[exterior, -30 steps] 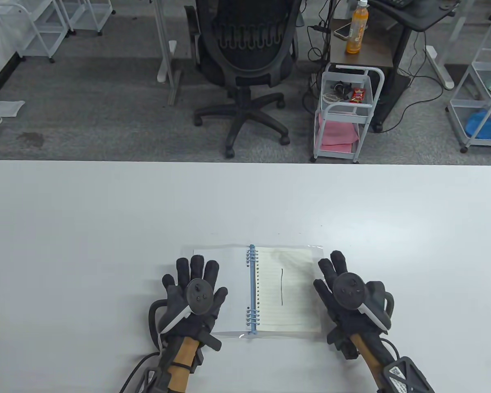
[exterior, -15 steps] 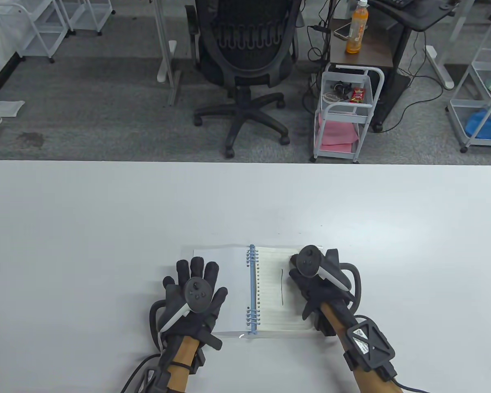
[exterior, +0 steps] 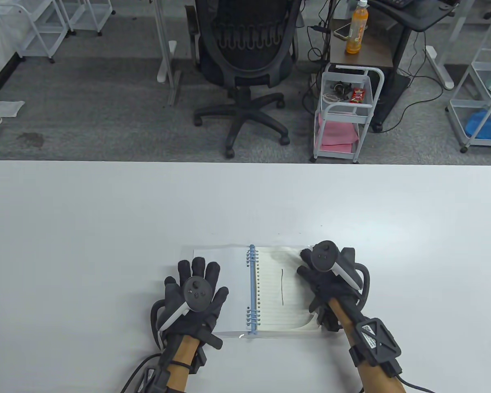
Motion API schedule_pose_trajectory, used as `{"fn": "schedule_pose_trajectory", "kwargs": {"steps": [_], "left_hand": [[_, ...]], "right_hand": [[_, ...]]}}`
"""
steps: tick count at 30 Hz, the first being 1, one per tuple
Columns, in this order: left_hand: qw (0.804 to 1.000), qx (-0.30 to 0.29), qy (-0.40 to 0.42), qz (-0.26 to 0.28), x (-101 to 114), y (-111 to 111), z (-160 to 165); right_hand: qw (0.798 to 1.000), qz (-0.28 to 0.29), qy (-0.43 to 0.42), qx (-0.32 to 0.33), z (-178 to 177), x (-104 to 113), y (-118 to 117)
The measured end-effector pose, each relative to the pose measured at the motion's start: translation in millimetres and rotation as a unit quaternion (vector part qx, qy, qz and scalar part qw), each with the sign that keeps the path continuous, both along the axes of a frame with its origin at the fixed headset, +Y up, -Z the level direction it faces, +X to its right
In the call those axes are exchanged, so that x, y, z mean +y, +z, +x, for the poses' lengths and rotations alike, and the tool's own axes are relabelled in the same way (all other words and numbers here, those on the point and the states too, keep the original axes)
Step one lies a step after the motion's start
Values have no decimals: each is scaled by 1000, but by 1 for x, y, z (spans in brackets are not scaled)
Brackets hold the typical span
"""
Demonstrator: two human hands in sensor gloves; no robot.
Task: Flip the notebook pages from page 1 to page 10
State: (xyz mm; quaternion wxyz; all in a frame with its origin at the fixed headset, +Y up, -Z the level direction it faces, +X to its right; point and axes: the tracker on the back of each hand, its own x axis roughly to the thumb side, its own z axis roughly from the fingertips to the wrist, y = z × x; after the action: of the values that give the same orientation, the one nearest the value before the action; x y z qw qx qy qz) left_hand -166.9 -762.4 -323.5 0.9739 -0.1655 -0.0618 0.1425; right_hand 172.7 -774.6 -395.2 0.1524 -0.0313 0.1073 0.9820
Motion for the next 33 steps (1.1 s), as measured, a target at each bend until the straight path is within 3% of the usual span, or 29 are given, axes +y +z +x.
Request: {"fn": "schedule_pose_trajectory", "kwargs": {"steps": [5,7,10,12,15,17,20,25,29,31,33], "left_hand": [[1000,7,11,7,3,1,-5],[1000,10,14,8,5,1,-7],[1000,16,18,13,7,1,-10],[999,20,23,17,9,2,-13],[999,25,28,26,12,2,-17],[999,28,33,28,13,2,-20],[998,34,46,26,16,3,-25],[994,68,69,59,28,7,-46],[988,93,98,71,33,9,-61],[986,98,108,76,34,9,-64],[986,99,110,76,33,9,-64]], "right_hand": [[996,14,-79,26,1,16,7],[985,-12,-167,43,1,21,11],[950,-78,-297,61,0,18,14],[913,-138,-375,86,-4,12,17],[862,-176,-455,138,-16,5,23],[841,-193,-478,164,-29,4,29],[849,-189,-453,198,-53,5,39],[905,-137,-312,255,-103,8,60],[935,-106,-188,282,-126,4,73],[941,-84,-152,291,-129,6,75],[937,-81,-171,294,-126,10,74]]}}
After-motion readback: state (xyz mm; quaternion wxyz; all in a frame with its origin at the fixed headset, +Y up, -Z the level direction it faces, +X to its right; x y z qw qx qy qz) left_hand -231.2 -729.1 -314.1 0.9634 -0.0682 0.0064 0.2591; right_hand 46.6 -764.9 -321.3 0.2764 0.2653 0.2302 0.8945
